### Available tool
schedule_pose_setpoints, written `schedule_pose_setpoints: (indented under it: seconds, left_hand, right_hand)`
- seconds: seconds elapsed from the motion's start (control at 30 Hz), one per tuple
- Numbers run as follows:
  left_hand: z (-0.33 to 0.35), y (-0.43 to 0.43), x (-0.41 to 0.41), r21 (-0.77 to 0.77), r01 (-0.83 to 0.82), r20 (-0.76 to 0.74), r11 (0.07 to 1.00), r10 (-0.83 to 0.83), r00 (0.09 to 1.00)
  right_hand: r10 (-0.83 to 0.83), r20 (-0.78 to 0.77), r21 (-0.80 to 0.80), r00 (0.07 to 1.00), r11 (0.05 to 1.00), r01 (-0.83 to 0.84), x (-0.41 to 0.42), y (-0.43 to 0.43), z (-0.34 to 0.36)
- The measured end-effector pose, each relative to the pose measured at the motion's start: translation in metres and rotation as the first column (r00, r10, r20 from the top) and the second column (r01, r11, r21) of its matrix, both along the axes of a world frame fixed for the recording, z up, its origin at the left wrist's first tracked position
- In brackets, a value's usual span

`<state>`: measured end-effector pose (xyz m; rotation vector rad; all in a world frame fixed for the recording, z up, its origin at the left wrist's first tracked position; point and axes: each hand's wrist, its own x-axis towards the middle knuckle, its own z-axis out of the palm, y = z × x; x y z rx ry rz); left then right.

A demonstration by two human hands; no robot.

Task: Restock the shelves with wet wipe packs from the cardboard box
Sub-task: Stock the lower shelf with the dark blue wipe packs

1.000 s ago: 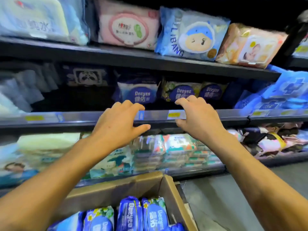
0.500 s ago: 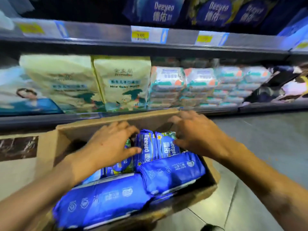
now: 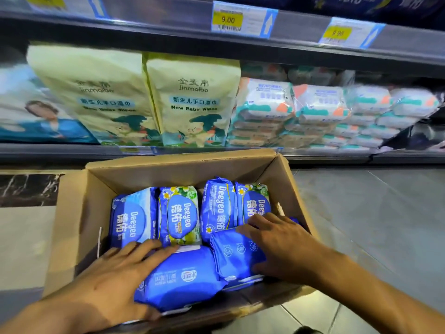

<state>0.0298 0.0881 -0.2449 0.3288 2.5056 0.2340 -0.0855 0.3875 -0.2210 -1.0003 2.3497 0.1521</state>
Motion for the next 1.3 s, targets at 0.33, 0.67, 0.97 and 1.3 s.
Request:
schedule_pose_setpoints:
  seconds: [0.33, 0.67, 0.97, 1.3]
  left_hand:
    - [-0.017, -0.022, -0.027, 0.165, 0.023, 0.209, 0.986, -0.058, 0.976]
    - [-0.02, -0.045, -0.044, 0.148, -0.027, 0.031, 0.989, 0.023, 0.999]
    - [-0.022, -0.043, -0.057, 0.064, 0.01, 0.283, 0.998, -0.028, 0.959]
    - [-0.005, -0.044, -0.075, 0.129, -0.104, 0.354, 0.986, 0.052, 0.934]
  right_hand:
    - [0.036, 0.184, 0.043, 0.982, 0.998, -0.044, -0.02, 0.002, -0.013]
    - [-0.133, 0.428, -0.057, 0.894, 0.983, 0.174, -0.062, 0.008, -0.045]
    - [-0.168, 0.422, 0.269, 0.891, 0.962, 0.054, -0.068, -0.03, -0.045]
    - [-0.133, 0.367, 0.179, 0.921, 0.981, 0.071, -0.063, -0.037, -0.025]
